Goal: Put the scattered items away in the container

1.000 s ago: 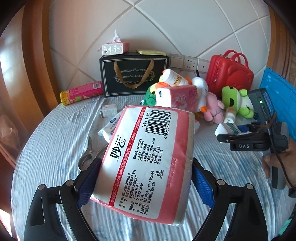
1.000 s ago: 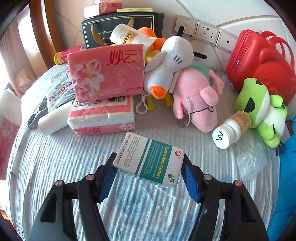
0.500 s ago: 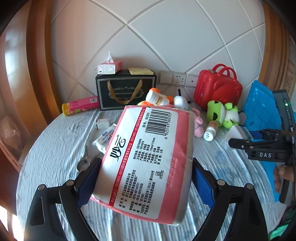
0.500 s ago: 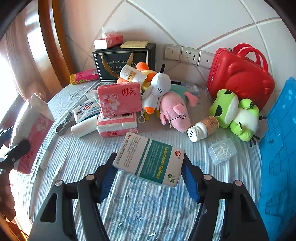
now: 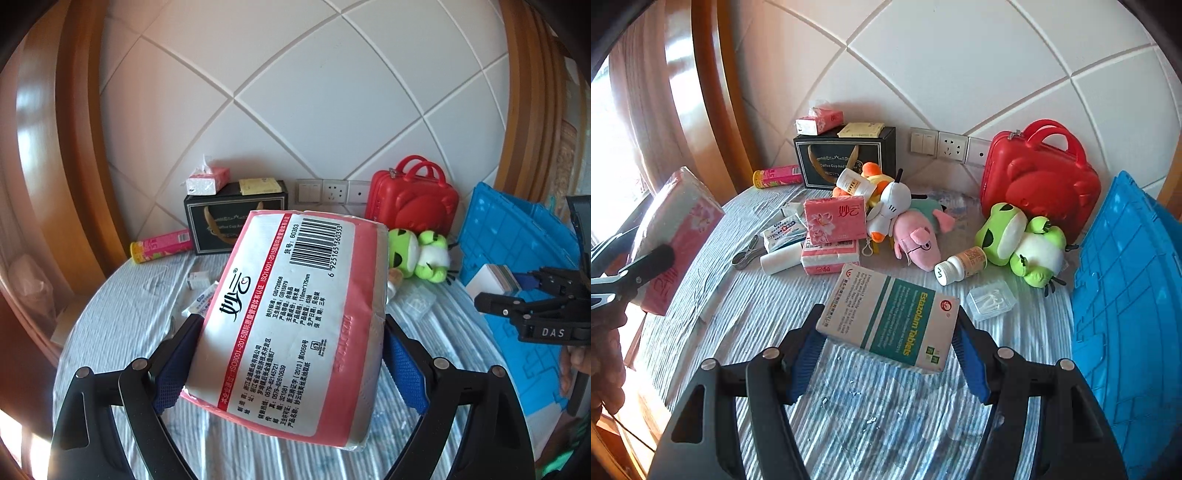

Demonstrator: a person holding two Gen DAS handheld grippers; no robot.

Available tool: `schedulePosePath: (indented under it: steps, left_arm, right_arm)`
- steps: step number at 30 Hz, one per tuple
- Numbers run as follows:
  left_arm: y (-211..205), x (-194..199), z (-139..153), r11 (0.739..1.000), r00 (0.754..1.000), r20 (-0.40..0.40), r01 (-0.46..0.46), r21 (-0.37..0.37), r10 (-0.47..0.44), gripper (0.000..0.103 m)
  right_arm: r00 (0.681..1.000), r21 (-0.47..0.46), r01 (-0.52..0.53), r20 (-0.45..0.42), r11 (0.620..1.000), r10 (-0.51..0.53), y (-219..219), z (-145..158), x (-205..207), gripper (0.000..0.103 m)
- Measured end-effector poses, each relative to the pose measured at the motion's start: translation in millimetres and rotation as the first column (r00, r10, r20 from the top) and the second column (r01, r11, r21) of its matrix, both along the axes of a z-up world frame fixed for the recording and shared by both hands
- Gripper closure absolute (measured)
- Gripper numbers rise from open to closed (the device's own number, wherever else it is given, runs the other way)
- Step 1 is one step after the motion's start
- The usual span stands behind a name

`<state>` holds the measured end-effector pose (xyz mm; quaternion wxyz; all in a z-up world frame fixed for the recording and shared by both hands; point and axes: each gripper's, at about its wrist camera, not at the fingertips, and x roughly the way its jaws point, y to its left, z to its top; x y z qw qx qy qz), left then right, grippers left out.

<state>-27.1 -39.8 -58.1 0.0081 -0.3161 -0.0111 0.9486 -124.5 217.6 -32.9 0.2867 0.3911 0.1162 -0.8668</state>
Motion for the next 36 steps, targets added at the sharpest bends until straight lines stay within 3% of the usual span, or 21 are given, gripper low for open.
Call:
schedulePosePath:
  steps: [12, 21, 36]
  left_arm:
    - [60.4, 1.6, 39.3, 0.999, 0.998, -0.055, 0.023, -0.022, -0.024, 0.011]
    - [125.3, -7.3, 70.4, 0.996, 0.992, -0.102, 0.069, -0.05, -0.074, 0.011]
    - [260.2, -16.1, 102.5, 0.984, 0.976, -0.13, 0.165, -0.075, -0.173, 0.011]
  right_arm:
    - [0.998, -0.081, 0.002, -0.063, 0.997, -0.007, 65.2, 55.4, 19.2, 0.038]
    - [0.996, -0.139, 0.002, -0.086, 0.99, -0.014, 120.6, 79.1, 26.9, 0.038]
    - [0.988, -0.189, 0.066, -0.124, 0.98, -0.09, 241.8, 111.3, 17.3, 0.038]
